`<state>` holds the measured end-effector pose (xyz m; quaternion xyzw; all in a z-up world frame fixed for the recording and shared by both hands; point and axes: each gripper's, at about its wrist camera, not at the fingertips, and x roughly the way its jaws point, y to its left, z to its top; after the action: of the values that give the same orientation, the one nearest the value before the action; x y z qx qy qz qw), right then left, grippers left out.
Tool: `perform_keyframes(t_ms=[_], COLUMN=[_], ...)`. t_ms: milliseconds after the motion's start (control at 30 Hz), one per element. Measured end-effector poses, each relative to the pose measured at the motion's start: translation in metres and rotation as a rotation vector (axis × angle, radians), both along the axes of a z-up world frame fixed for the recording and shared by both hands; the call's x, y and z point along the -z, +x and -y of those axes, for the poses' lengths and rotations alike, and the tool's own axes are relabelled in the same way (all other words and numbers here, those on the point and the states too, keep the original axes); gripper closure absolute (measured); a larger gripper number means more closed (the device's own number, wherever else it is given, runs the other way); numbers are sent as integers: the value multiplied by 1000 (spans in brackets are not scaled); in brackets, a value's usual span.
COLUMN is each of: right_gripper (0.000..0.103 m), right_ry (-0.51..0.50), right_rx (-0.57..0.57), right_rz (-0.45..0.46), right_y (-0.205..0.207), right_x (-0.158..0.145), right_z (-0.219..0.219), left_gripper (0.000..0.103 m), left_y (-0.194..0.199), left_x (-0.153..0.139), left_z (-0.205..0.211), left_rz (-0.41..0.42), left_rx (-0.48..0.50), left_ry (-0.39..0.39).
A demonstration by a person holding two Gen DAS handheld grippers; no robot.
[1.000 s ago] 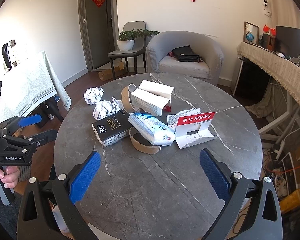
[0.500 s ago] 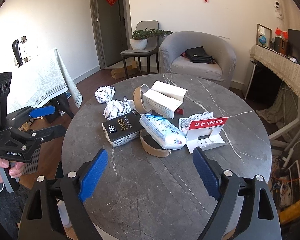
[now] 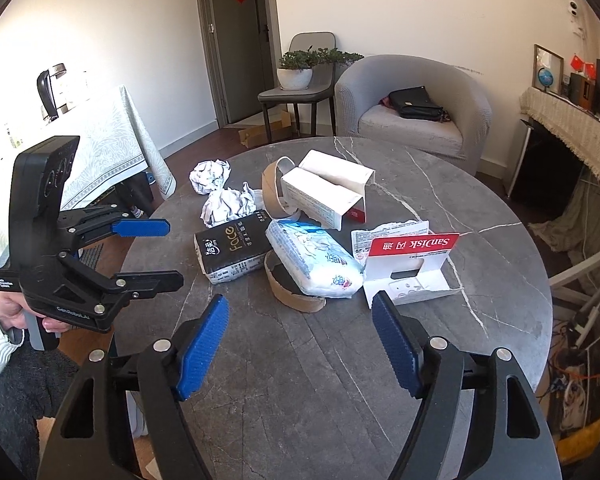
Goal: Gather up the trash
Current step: 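Grasp the black tissue pack with the left tool while the right grasps the blue-white tissue pack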
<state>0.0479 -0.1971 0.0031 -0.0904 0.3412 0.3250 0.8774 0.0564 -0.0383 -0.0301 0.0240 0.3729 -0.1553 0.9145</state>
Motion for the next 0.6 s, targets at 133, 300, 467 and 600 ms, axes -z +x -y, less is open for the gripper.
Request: perform_keyframes(t_ms=[133,300,467,600], right_gripper=[28,28,33,47], right_ry=[2,-26,-59,-88], right_rx=[-12,-42,-62,-77], right_rz=[-24,-31,-21,-26], right_y=[10,20,30,38], right_x=[4,10,14,16], right_z=[1,-5,-17,-24], left_gripper=[19,19,35,46], left_y=[14,29,46,50], left_x=[9,11,14,12], left_z=[5,12,19,19], left_rz=[-22,-27,-35,-39], left_rx=[29,41,10,10], left_ry=[1,-8,38,40])
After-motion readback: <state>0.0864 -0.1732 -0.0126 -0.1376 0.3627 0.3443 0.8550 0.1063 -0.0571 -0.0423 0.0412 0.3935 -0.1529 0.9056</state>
